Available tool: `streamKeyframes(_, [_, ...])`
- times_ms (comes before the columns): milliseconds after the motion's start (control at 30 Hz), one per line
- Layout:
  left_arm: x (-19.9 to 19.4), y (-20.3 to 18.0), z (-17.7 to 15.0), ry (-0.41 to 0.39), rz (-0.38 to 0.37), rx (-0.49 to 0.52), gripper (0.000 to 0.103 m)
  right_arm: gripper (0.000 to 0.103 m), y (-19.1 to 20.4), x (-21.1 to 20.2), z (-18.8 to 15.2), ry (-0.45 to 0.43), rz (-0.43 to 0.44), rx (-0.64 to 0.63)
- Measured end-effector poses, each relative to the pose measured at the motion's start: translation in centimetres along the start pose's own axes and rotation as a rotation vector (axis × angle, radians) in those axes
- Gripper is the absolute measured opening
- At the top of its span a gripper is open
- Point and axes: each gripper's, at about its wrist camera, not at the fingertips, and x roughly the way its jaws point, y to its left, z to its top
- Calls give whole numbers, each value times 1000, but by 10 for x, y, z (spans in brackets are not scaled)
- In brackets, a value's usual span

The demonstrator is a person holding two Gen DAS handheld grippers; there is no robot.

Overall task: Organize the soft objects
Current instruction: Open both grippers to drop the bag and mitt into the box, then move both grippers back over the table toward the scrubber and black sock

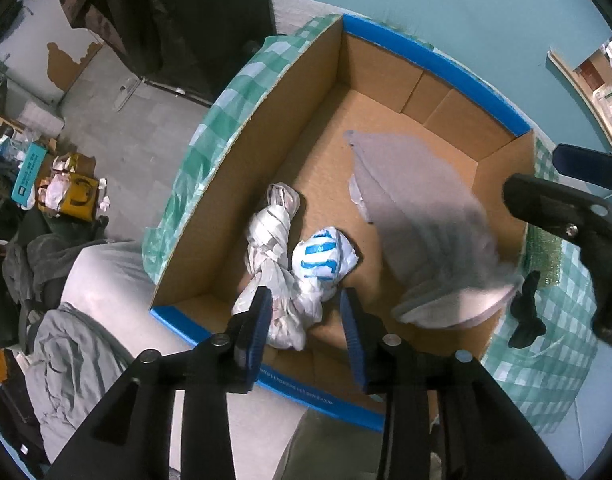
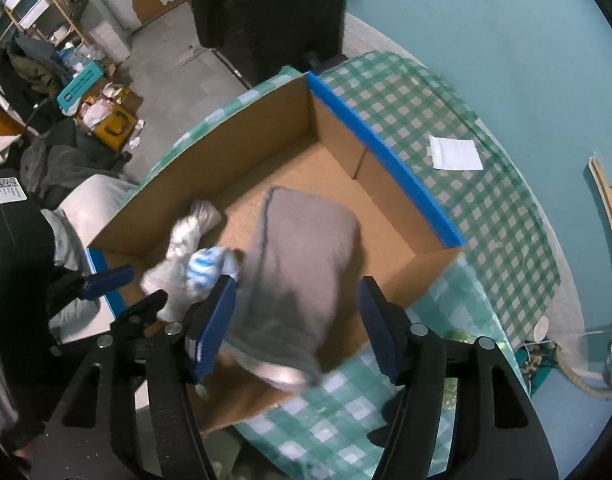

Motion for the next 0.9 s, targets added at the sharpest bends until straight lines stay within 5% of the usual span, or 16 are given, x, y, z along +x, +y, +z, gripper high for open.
streamKeyframes(500, [-16,-19,-14,-8,-6,32,58,66,-35,-26,-42,-27,-23,67])
streamKeyframes(900, [-21,-53,-20,-10,-14,95,59,70,-74,-39,-82,-32,-43,139])
